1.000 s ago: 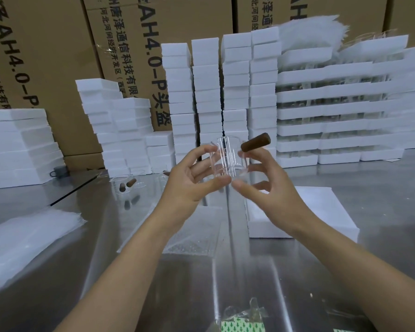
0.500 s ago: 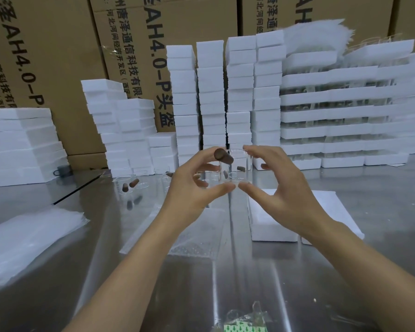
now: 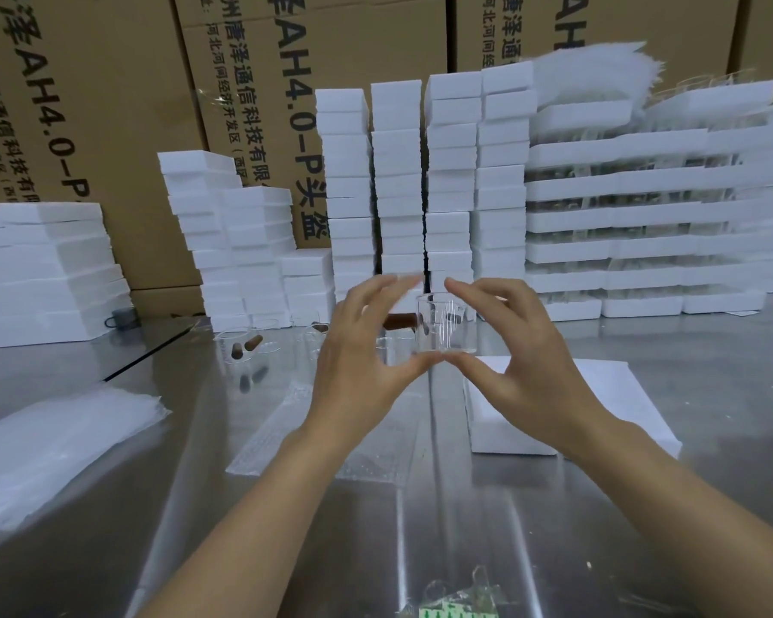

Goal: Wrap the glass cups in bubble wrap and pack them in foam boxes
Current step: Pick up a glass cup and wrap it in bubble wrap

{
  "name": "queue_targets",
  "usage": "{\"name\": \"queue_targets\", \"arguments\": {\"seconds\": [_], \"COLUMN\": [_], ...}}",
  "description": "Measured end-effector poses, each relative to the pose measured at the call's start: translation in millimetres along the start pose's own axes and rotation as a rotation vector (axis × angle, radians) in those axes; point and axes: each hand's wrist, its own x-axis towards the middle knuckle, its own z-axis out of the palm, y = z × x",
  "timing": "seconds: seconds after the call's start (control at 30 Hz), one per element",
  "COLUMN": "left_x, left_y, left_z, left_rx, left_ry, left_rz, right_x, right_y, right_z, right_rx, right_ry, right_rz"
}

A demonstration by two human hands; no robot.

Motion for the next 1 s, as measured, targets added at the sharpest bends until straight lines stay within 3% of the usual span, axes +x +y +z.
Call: {"name": "queue_targets", "arguments": {"seconds": [0.1, 0.27, 0.37, 0.43, 0.53, 0.73, 0.83, 0.93, 1.0], "left_x": [1, 7, 4, 3, 2, 0, 2, 4, 1], "left_y": [-2, 0, 3, 4, 6, 1, -7, -22, -37], "left_z": [2, -4, -2, 3, 8, 4, 0, -7, -9], "left_rx": [-0.025, -0.587, -0.804, -0.959, -1.051, -0.992, -0.896, -0.593, -0.218], "left_ry": [-0.028, -0.294, -0.411, -0.435, -0.338, -0.446, -0.464, -0.345, -0.283], "left_rz": [-0.04, -0.406, -0.539, -0.607, -0.681, -0.682, -0.682, -0.652, -0.574], "right_x": [0, 1, 1, 4, 5, 4, 3, 2, 1], "right_y": [-6, -13, -16, -17, -13, -8, -1, 6, 11], "right_z": [3, -1, -1, -2, 0, 2, 5, 6, 5], "right_rx": [0.008, 0.292, 0.404, 0.568, 0.738, 0.913, 0.945, 0.969, 0.968], "right_ry": [-0.003, 0.009, 0.023, -0.013, -0.159, -0.318, -0.296, -0.175, -0.118], "right_rz": [-0.017, 0.199, 0.271, 0.41, 0.582, 0.734, 0.797, 0.894, 0.936]}}
